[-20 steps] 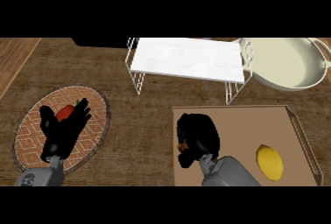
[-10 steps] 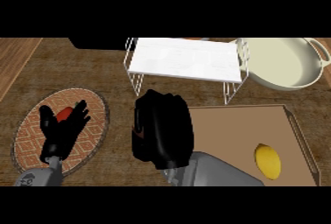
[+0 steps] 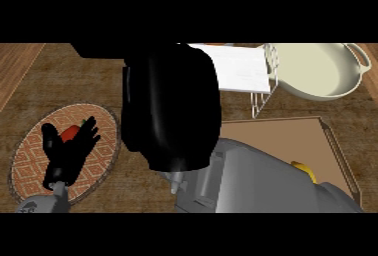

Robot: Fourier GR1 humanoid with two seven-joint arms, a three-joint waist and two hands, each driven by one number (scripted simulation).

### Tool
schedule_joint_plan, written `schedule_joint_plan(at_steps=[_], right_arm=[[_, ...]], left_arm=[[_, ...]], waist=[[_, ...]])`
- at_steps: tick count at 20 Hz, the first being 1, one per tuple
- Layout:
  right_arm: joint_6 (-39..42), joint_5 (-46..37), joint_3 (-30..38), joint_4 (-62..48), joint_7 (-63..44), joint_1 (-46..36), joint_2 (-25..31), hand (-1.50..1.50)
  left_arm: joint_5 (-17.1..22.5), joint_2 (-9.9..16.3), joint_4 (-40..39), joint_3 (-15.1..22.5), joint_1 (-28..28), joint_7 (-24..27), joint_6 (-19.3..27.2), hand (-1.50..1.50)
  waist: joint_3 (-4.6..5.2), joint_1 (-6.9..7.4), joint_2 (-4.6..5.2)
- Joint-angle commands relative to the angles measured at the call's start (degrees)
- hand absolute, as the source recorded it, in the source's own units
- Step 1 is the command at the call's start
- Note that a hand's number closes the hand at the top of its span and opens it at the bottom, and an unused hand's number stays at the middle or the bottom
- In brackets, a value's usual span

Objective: Pick the sweet potato from the tray and place it in the tiered shelf

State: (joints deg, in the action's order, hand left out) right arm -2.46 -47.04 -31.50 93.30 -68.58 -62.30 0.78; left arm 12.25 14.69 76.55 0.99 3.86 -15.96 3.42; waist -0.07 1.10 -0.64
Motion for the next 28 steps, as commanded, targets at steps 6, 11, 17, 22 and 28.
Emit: schedule_joint_plan(at_steps=[6,11,17,22,28], right_arm=[[3.95,-0.03,13.27,-9.51,-9.46,-14.01,-0.74,1.5],[6.8,2.78,24.52,-20.25,1.59,-21.06,4.08,1.5],[8.08,4.61,28.12,-29.72,8.12,-23.19,4.43,1.5],[9.43,5.34,28.41,-32.7,15.83,-20.24,6.94,1.5],[3.51,2.42,29.39,-42.72,22.21,-21.05,6.73,1.5]], left_arm=[[0.55,1.49,-1.21,-1.61,-1.67,1.78,-2.33,0.0],[-0.63,-1.45,1.39,0.07,-0.67,-0.45,0.77,0.0],[-0.28,0.39,1.11,-1.44,-0.75,-0.62,-1.03,0.0],[-2.48,-2.43,3.01,0.53,-1.01,-1.48,1.68,0.0],[-1.8,-2.25,2.52,-0.56,-3.06,0.43,-0.15,0.0]], waist=[[0.17,-0.39,0.41],[0.14,-0.19,0.71],[0.13,-0.1,0.78],[0.09,-0.5,0.69],[0.1,-0.08,0.77]])
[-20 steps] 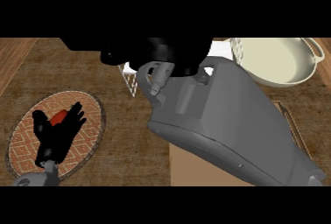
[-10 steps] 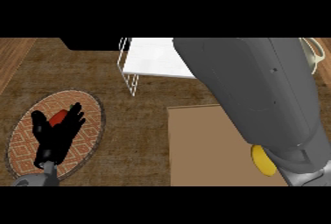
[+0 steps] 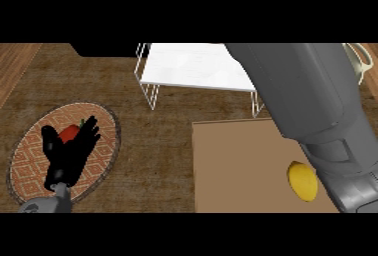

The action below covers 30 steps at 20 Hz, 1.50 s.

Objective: Pick the sweet potato from the tray and place it in the tiered shelf

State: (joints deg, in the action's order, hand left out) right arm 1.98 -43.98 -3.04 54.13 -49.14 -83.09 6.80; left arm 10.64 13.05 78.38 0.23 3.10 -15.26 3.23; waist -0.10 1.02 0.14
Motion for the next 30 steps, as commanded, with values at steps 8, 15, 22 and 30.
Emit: schedule_joint_plan(at_steps=[8,15,22,30], right_arm=[[-6.71,-1.91,3.68,-14.89,11.7,-2.03,2.32,1.5],[-12.54,-2.64,3.76,-18.08,16.59,-0.2,-1.47,1.5],[-8.01,-4.03,4.39,-23.58,17.21,-6.62,2.51,1.5],[-20.43,1.03,12.5,-22.46,15.62,-5.08,1.32,-1.5]], left_arm=[[-0.56,-0.32,-2.51,-0.96,0.37,0.43,-1.08,0.0],[0.36,0.68,-0.78,-2.35,0.62,-2.09,-1.92,0.0],[-3.5,-3.82,0.8,1.3,-1.62,-1.08,1.88,0.0],[-1.82,-1.56,0.25,-0.78,0.53,-2.22,-0.94,0.0]], waist=[[0.15,0.11,0.25],[0.13,-0.07,0.09],[0.14,0.24,0.1],[0.13,0.28,0.25]])
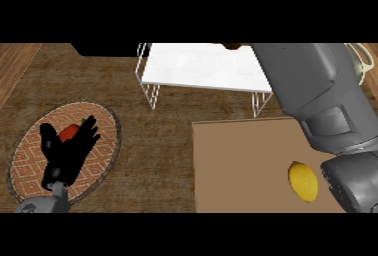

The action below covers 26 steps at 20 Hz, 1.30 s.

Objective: Pick the sweet potato from the tray and place it in the tiered shelf

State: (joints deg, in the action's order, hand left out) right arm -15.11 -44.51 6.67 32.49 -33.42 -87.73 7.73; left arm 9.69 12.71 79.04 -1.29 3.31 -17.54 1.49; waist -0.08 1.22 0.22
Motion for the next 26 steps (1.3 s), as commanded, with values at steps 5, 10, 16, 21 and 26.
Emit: schedule_joint_plan(at_steps=[5,10,16,21,26], right_arm=[[-8.56,7.43,7.55,3.65,2.31,0.62,-2.58,-1.5],[-10.41,13.67,13.44,6.08,5.69,0.7,0.11,-1.5],[-17.81,9.5,12.25,8.34,2.13,1.89,3.67,-1.5],[-19.69,7.21,12.59,13.42,-4.0,4.65,8.66,-1.5],[-17.21,10.68,15.35,23.49,-7.84,10.57,12.93,-1.5]], left_arm=[[-1.14,-1.66,0.04,0.92,0.21,-1.21,1.41,0.0],[-1.76,-2.08,0.38,0.96,-0.57,-0.21,1.74,0.0],[-0.32,-1.25,0.96,-0.34,-1.05,-1.06,0.24,0.0],[-1.4,-1.14,-3.66,-1.55,0.0,1.99,0.57,0.0],[-0.51,-0.94,-0.91,-1.66,-2.99,0.39,-0.2,0.0]], waist=[[0.07,-0.08,0.0],[0.05,-0.01,0.04],[0.09,-0.72,-0.23],[0.1,-1.87,-0.42],[0.05,-2.33,-0.84]])
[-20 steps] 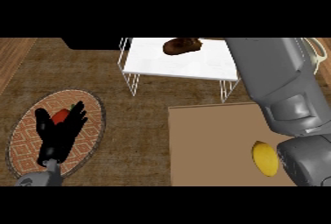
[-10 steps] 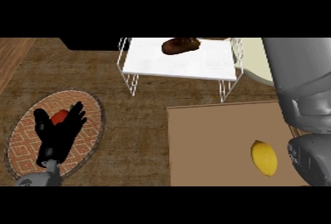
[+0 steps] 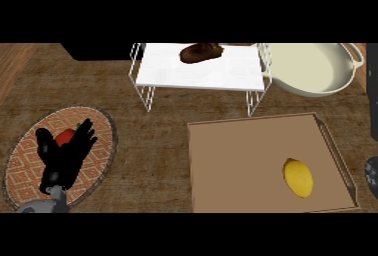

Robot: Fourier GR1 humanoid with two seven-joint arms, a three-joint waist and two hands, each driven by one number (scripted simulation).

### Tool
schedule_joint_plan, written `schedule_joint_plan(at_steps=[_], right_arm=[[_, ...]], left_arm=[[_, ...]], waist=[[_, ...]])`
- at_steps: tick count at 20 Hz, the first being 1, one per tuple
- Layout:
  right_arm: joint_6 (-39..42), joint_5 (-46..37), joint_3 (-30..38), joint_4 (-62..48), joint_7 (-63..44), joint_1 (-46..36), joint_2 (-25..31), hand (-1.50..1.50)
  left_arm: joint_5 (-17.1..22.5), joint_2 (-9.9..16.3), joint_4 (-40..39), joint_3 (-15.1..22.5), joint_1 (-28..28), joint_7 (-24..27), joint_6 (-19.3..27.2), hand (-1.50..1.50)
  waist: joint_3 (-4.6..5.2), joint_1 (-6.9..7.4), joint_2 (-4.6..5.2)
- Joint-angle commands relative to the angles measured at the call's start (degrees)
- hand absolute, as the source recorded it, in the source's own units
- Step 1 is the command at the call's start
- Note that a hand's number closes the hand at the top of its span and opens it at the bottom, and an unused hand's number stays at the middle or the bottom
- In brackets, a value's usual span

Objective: Pick the sweet potato from the tray and place it in the tiered shelf

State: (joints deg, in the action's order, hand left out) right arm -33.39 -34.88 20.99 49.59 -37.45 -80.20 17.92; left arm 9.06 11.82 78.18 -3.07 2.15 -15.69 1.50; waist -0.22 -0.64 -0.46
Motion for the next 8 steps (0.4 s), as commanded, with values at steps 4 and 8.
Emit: schedule_joint_plan(at_steps=[4,8], right_arm=[[11.06,6.82,2.92,15.93,-5.32,9.27,8.46,-1.5],[17.34,12.89,5.0,26.02,-5.62,18.16,10.66,-1.5]], left_arm=[[1.05,1.31,-0.69,-1.62,-1.96,0.17,-1.81,0.0],[-1.12,0.1,0.37,-0.04,-0.54,-1.56,0.48,0.0]], waist=[[0.2,-0.6,-0.09],[0.18,-0.58,0.05]])
